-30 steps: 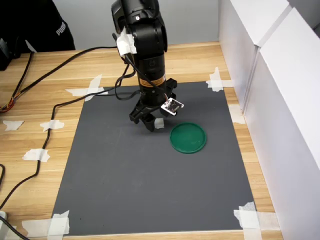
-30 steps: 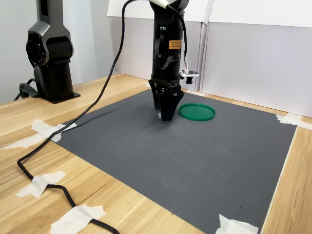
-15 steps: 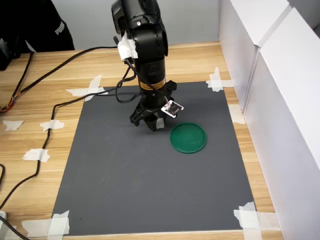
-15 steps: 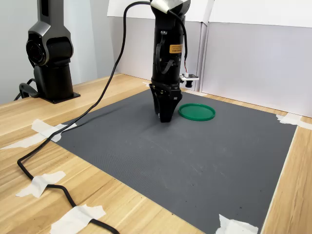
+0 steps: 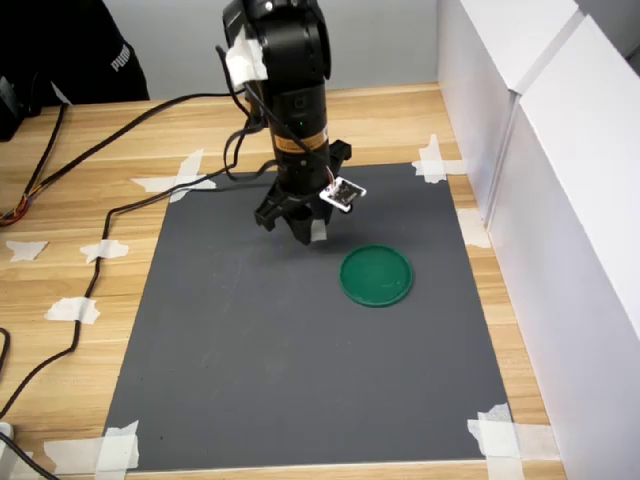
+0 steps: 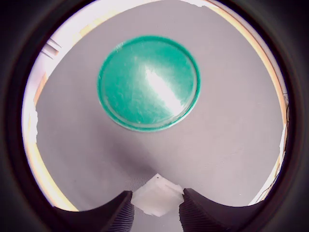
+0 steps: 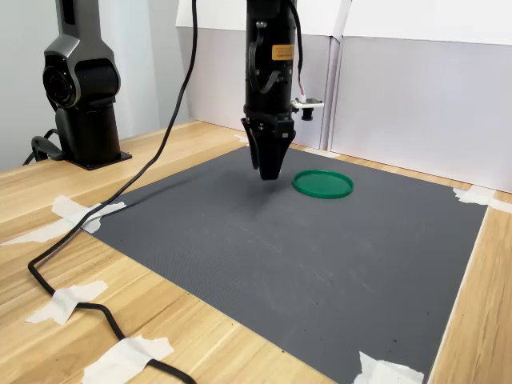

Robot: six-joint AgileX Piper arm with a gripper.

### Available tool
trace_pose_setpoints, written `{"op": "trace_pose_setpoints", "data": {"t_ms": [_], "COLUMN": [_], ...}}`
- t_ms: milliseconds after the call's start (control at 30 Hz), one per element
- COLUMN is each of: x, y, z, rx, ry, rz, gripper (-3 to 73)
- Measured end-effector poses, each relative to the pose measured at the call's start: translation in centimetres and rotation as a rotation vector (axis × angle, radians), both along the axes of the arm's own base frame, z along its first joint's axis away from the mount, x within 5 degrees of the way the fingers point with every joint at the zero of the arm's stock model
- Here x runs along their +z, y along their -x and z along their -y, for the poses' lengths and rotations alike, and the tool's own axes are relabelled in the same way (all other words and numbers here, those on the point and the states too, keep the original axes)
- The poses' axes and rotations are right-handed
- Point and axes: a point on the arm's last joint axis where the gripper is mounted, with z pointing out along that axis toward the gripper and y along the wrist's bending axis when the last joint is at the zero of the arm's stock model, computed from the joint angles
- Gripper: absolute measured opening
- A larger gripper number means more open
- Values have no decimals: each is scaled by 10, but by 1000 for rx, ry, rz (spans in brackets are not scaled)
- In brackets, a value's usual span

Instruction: Grasp a white terminal and put it on the green lid.

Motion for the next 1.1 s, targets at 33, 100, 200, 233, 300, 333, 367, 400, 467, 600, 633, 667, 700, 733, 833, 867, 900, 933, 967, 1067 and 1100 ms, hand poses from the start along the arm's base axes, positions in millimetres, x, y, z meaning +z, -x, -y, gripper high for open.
{"op": "trace_pose_setpoints", "data": {"t_ms": [33, 100, 200, 233, 300, 333, 367, 400, 467, 600, 633, 667, 700, 733, 833, 867, 900, 933, 967, 1067, 1100], "x": [3, 11, 21, 25, 31, 33, 36, 38, 41, 34, 33, 29, 25, 21, 6, 2, -3, -6, -9, -14, -14], "y": [1, -1, -6, -7, -10, -10, -10, -10, -10, -15, -17, -19, -22, -24, -30, -31, -32, -33, -34, -35, -35], "z": [-1, -3, -6, -7, -12, -16, -21, -27, -37, -51, -53, -54, -55, -56, -58, -58, -58, -59, -59, -60, -60], "rx": [-1, 0, -2, 2, 30, 50, 71, 93, 122, 141, 144, 145, 146, 145, 151, 151, 154, 154, 155, 167, 174], "ry": [-10, -24, -49, -53, -52, -49, -46, -46, -47, -49, -46, -42, -39, -36, -17, -13, -3, 0, 2, 7, 9], "rz": [-1, 4, 22, 32, 54, 61, 70, 78, 87, 76, 73, 66, 59, 52, 33, 21, 12, 5, -3, -9, -8], "gripper": [373, 373, 373, 373, 373, 373, 373, 373, 373, 373, 373, 373, 373, 373, 373, 373, 373, 373, 373, 373, 373]}}
